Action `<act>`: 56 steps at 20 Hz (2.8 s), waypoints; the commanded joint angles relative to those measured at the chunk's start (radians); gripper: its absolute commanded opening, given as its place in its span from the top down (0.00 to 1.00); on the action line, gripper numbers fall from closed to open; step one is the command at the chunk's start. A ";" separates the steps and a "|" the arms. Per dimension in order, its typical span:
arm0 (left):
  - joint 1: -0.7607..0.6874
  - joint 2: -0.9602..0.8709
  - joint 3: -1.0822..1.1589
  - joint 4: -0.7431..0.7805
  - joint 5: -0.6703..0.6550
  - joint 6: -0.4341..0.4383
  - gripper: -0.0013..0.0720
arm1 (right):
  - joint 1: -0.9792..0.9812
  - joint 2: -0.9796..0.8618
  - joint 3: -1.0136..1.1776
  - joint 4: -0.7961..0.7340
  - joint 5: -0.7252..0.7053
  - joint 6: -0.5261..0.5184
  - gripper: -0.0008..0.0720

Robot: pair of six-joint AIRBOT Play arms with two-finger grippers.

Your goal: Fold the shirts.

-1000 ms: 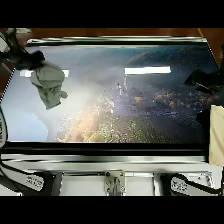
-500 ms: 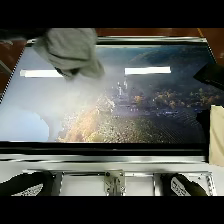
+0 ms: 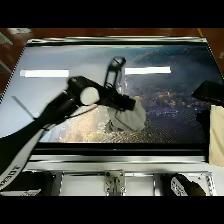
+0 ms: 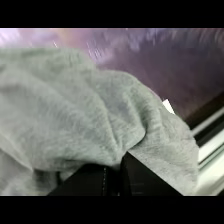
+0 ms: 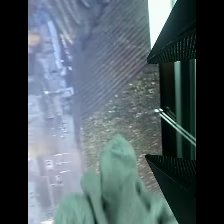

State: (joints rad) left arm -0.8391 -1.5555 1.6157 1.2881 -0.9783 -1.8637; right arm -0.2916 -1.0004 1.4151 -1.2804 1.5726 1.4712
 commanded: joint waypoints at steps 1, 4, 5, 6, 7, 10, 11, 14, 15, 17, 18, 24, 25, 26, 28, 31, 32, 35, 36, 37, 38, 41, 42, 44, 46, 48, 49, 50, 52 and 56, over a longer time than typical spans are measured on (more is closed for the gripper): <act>-0.031 -0.135 -0.058 -0.228 0.037 -0.013 0.79 | 0.000 0.002 -0.128 0.022 -0.031 0.006 0.04; 0.035 -0.138 -0.058 -0.362 0.014 0.071 0.02 | 0.000 -0.026 -0.181 0.030 -0.070 0.005 0.04; 0.078 -0.118 -0.058 -0.364 -0.026 0.110 0.02 | 0.000 -0.043 -0.181 0.028 -0.070 -0.005 0.04; 0.138 -0.091 -0.058 -0.360 -0.090 0.154 0.02 | 0.000 -0.060 -0.181 0.020 -0.069 -0.013 0.04; 0.207 -0.062 -0.059 -0.342 -0.165 0.186 0.02 | 0.000 -0.081 -0.181 0.014 -0.065 -0.018 0.04; 0.387 0.015 -0.098 -0.232 -0.334 0.188 0.02 | 0.000 -0.153 -0.182 0.019 -0.027 -0.039 0.04; 0.432 0.037 -0.146 -0.237 -0.351 0.187 0.02 | 0.000 -0.179 -0.183 0.023 -0.021 -0.041 0.04; 0.488 0.091 -0.379 -0.304 -0.273 0.184 0.02 | 0.000 -0.235 -0.210 0.094 -0.017 -0.056 0.04; 0.483 0.090 -0.451 -0.344 -0.220 0.185 0.02 | 0.000 -0.245 -0.227 0.121 -0.019 -0.066 0.04; 0.458 0.082 -0.560 -0.444 -0.097 0.211 0.02 | 0.000 -0.259 -0.265 0.155 -0.033 -0.068 0.04; 0.443 0.074 -0.592 -0.473 -0.046 0.218 0.02 | 0.000 -0.264 -0.283 0.163 -0.042 -0.067 0.04; 0.362 -0.041 -0.618 -0.551 0.080 0.233 0.02 | 0.001 -0.266 -0.333 0.190 -0.061 -0.070 0.04; 0.352 -0.051 -0.618 -0.579 0.116 0.233 0.02 | 0.000 -0.266 -0.333 0.201 -0.060 -0.071 0.04; 0.344 -0.057 -0.618 -0.596 0.148 0.233 0.02 | 0.001 -0.266 -0.333 0.215 -0.055 -0.071 0.04; 0.333 -0.063 -0.618 -0.601 0.193 0.233 0.02 | 0.001 -0.266 -0.333 0.229 -0.050 -0.071 0.04; 0.332 -0.079 -0.617 -0.629 0.213 0.233 0.02 | 0.045 -0.266 -0.333 0.174 -0.054 -0.071 0.04; 0.331 -0.088 -0.617 -0.645 0.216 0.233 0.04 | 0.073 -0.266 -0.335 0.159 -0.060 -0.071 0.04; 0.328 -0.099 -0.618 -0.660 0.216 0.229 0.30 | 0.164 -0.266 -0.378 0.152 -0.108 -0.074 0.04; 0.328 -0.099 -0.618 -0.661 0.219 0.229 0.54 | 0.189 -0.266 -0.402 0.152 -0.122 -0.074 0.04; 0.328 -0.099 -0.618 -0.660 0.220 0.230 0.84 | 0.212 -0.266 -0.427 0.152 -0.130 -0.074 0.04; 0.328 -0.099 -0.618 -0.660 0.221 0.233 0.93 | 0.235 -0.266 -0.455 0.152 -0.141 -0.074 0.04; 0.329 -0.097 -0.618 -0.660 0.222 0.256 0.93 | 0.288 -0.267 -0.541 0.160 -0.217 -0.067 0.04; 0.329 -0.095 -0.617 -0.660 0.222 0.256 0.93 | 0.299 -0.274 -0.563 0.169 -0.249 -0.059 0.04; 0.329 -0.092 -0.617 -0.660 0.223 0.256 0.93 | 0.320 -0.311 -0.595 0.197 -0.312 -0.042 0.04; 0.329 -0.087 -0.617 -0.660 0.223 0.261 0.93 | 0.340 -0.372 -0.601 0.237 -0.370 -0.034 0.04; 0.330 -0.079 -0.617 -0.660 0.222 0.293 0.93 | 0.364 -0.414 -0.600 0.300 -0.424 -0.040 0.13; 0.334 -0.073 -0.617 -0.659 0.226 0.293 0.93 | 0.374 -0.419 -0.600 0.307 -0.441 -0.051 0.59; 0.339 -0.064 -0.617 -0.652 0.236 0.294 0.93 | 0.377 -0.417 -0.599 0.304 -0.446 -0.047 0.89; 0.355 -0.021 -0.613 -0.577 0.256 0.295 0.93 | 0.367 -0.396 -0.578 0.293 -0.412 -0.072 0.91; 0.410 0.157 -0.534 -0.339 0.203 0.242 0.93 | 0.336 -0.252 -0.423 0.230 -0.270 -0.189 0.91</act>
State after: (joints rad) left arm -0.4610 -1.5036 1.0363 0.7845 -0.7509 -1.5875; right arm 0.0586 -1.3308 0.9051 -1.0241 1.2217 1.3670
